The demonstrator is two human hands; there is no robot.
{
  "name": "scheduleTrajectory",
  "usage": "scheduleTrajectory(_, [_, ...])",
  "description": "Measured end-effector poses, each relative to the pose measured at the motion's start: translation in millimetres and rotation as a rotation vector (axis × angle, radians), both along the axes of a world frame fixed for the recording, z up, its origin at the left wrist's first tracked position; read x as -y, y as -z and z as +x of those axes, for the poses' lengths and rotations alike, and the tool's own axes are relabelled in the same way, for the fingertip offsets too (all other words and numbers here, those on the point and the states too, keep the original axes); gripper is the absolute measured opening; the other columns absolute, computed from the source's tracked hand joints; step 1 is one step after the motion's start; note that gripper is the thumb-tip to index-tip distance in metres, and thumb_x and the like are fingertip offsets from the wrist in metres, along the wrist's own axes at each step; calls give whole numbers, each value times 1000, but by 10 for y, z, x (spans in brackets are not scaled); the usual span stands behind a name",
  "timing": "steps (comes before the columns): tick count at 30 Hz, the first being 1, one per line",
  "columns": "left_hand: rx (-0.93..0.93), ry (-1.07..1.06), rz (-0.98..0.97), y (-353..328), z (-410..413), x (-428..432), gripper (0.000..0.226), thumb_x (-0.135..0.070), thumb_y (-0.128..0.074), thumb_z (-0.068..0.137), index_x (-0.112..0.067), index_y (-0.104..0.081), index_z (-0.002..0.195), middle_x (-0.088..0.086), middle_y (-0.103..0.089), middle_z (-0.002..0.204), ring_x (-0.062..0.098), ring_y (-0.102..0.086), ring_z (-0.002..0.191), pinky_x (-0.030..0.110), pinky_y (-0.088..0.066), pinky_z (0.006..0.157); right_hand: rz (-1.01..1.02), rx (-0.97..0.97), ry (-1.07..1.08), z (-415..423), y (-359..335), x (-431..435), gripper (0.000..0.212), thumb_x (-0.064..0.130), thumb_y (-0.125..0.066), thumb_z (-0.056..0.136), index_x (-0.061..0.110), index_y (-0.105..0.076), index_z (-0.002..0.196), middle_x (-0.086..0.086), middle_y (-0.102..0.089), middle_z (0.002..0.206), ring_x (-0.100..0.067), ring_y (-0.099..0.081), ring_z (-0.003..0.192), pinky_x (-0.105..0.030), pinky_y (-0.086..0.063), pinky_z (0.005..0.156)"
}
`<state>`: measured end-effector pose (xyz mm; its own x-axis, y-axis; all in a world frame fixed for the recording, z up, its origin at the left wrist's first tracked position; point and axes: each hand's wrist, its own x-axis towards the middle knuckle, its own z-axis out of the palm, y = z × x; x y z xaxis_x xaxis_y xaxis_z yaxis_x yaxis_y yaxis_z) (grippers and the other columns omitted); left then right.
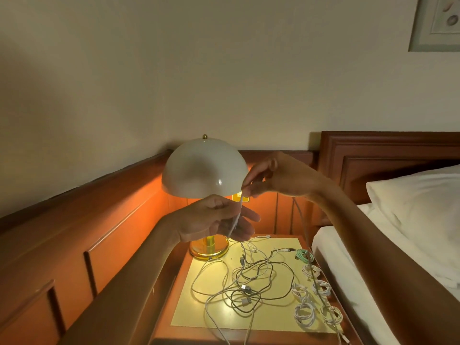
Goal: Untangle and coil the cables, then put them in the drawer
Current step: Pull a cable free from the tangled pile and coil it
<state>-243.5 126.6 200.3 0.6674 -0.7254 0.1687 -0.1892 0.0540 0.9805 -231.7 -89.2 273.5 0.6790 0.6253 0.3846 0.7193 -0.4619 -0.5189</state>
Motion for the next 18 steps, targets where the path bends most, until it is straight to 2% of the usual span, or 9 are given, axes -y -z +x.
scheduleTrajectory(2, [-30, -23, -136, -18, -22, -17, 26, -33, -65, 84, -13, -78, 96, 5, -74, 82, 15, -72, 74, 25, -57, 68, 231, -147, 7, -12, 156, -48, 8, 21, -79, 82, 15, -79, 88, 5, -71, 68, -7, -53, 49, -23, -42, 49])
scheduleTrajectory(3, [-68, -46, -251, -33, -19, -14, 27, -34, -76, 76, -12, -78, 92, 4, -73, 79, 13, -71, 70, 24, -57, 65, 345, -230, 49, -31, 268, -98, 8, 24, -76, 85, 17, -77, 83, 7, -65, 59, -6, -42, 43, -22, -33, 44])
scheduleTrajectory(4, [-114, -76, -371, -49, -9, 0, 28, -31, -82, 69, -11, -79, 88, 3, -73, 78, 11, -71, 70, 24, -58, 64, 442, -298, 103, -56, 406, -167, 17, 28, -71, 89, 18, -74, 76, 8, -59, 53, -6, -36, 41, -20, -28, 44])
scheduleTrajectory(6, [-200, -146, -564, -78, 44, 78, 21, -24, -75, 73, -8, -79, 87, 6, -74, 84, 12, -73, 75, 25, -60, 67, 584, -382, 175, -103, 703, -316, 33, 33, -62, 96, 13, -69, 71, 2, -55, 54, -9, -35, 39, -20, -28, 44])
scheduleTrajectory(8, [-284, -225, -701, -107, 114, 167, 24, -17, -60, 87, -1, -75, 96, 11, -74, 99, 16, -73, 89, 27, -60, 78, 646, -400, 198, -168, 916, -440, 33, 31, -57, 100, 6, -71, 84, -5, -59, 63, -12, -38, 38, -20, -29, 40])
scheduleTrajectory(10, [-244, -337, -698, -107, 192, 226, 28, -17, -51, 97, 3, -66, 111, 15, -71, 112, 20, -71, 101, 28, -58, 87, 587, -334, 241, -206, 1026, -492, 27, 27, -53, 103, 9, -73, 100, -5, -60, 63, -14, -40, 36, -22, -31, 39])
scheduleTrajectory(12, [-122, -463, -606, -49, 259, 272, 30, -17, -50, 100, 3, -60, 119, 17, -69, 117, 23, -69, 106, 29, -56, 90, 437, -237, 317, -224, 1038, -462, 24, 23, -51, 104, 11, -72, 106, -2, -62, 60, -12, -46, 34, -23, -37, 40])
scheduleTrajectory(16, [74, -677, -474, 64, 333, 353, 19, -15, -57, 97, -1, -66, 107, 17, -71, 112, 22, -70, 103, 30, -56, 90, 96, -133, 404, -265, 901, -342, 20, 25, -55, 101, 15, -71, 108, -2, -69, 66, -9, -59, 43, -22, -47, 46])
scheduleTrajectory(18, [260, -748, -323, 100, 389, 342, 23, -20, -59, 96, 0, -69, 97, 22, -71, 100, 19, -70, 93, 30, -56, 82, -70, 60, 490, -263, 814, -285, 19, 30, -59, 98, 21, -75, 105, -1, -74, 78, -14, -66, 62, -23, -51, 61])
